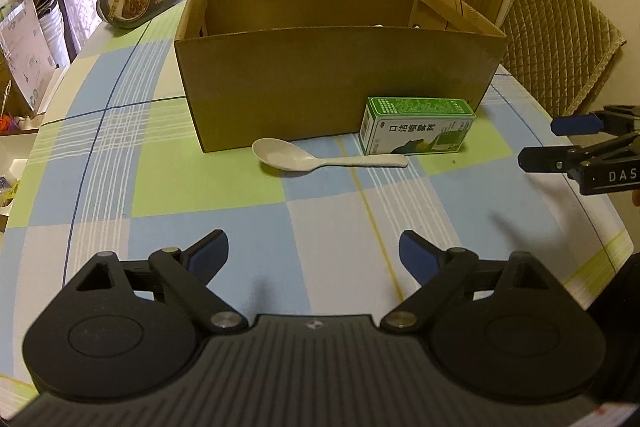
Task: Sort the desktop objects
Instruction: 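Move both tools back from the box toward the spoon and green box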
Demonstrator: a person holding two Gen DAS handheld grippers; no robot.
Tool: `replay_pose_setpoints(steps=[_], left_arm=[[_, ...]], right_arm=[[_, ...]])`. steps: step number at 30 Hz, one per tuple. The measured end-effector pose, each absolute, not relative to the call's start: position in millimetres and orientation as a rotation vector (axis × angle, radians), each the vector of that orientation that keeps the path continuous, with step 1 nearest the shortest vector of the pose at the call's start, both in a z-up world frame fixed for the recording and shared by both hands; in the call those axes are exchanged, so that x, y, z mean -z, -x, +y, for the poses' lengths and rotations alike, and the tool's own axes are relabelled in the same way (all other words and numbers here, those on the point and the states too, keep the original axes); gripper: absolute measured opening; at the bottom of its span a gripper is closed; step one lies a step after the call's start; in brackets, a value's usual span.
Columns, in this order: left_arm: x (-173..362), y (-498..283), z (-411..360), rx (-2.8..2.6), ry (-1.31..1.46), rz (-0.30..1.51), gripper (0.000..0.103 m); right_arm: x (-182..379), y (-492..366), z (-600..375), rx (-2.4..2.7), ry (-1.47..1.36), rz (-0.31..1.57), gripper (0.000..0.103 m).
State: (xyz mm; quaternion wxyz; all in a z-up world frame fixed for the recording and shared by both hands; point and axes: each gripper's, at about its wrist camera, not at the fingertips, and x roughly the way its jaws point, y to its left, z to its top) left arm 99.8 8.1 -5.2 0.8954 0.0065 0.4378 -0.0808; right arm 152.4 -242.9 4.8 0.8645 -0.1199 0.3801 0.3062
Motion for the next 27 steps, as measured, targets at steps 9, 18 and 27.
replay_pose_setpoints(steps=[9,18,27], left_arm=[[12.6,-116.0,7.7,0.163,-0.013,0.924,0.091],[23.7,-133.1,7.3,0.156,-0.006,0.936,0.091],[32.1,-150.5,3.6,0.160,0.008,0.941,0.091]], right_arm=[[9.6,-175.1,-226.5,-0.712,0.322,0.771,0.083],[31.0,-203.2,-211.5,-0.765,0.406,0.750,0.083],[45.7,-224.8,-199.0,-0.815,0.443,0.750,0.072]])
